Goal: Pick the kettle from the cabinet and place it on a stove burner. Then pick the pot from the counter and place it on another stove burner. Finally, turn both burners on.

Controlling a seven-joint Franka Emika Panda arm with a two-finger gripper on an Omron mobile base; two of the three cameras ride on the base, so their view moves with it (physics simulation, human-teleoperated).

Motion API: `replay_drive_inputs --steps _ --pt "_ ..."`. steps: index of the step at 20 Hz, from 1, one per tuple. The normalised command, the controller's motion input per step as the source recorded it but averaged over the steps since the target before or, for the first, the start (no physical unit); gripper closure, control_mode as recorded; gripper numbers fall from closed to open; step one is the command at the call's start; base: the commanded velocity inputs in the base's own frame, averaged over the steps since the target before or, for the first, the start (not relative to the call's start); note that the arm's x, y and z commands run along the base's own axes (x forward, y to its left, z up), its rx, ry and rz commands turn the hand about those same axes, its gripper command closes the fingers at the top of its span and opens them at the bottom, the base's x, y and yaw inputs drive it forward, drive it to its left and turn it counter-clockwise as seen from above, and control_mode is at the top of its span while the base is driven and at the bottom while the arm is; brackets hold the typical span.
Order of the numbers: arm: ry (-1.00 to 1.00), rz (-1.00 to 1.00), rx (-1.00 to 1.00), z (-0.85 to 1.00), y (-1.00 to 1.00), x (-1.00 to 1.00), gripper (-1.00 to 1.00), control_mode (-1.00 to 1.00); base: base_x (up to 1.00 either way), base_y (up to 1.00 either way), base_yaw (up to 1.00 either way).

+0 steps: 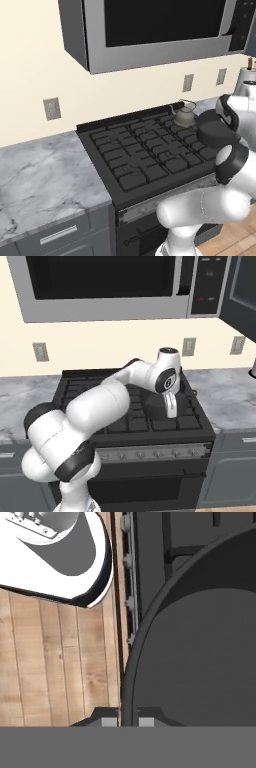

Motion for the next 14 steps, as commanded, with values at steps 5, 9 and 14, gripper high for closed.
replay_drive_inputs --steps 5,9,14 --pt "0.00 0.00 0.01 -0.19 -0.11 0.17 1.00 -1.00 0.00 0.00 0.00" --pt "0.00 0.00 0.01 -0.18 -0.11 0.15 1.00 -1.00 0.00 0.00 0.00" --pt "0.00 0.01 0.01 -0.21 -0.10 0.19 1.00 -1.00 0.00 0.00 0.00"
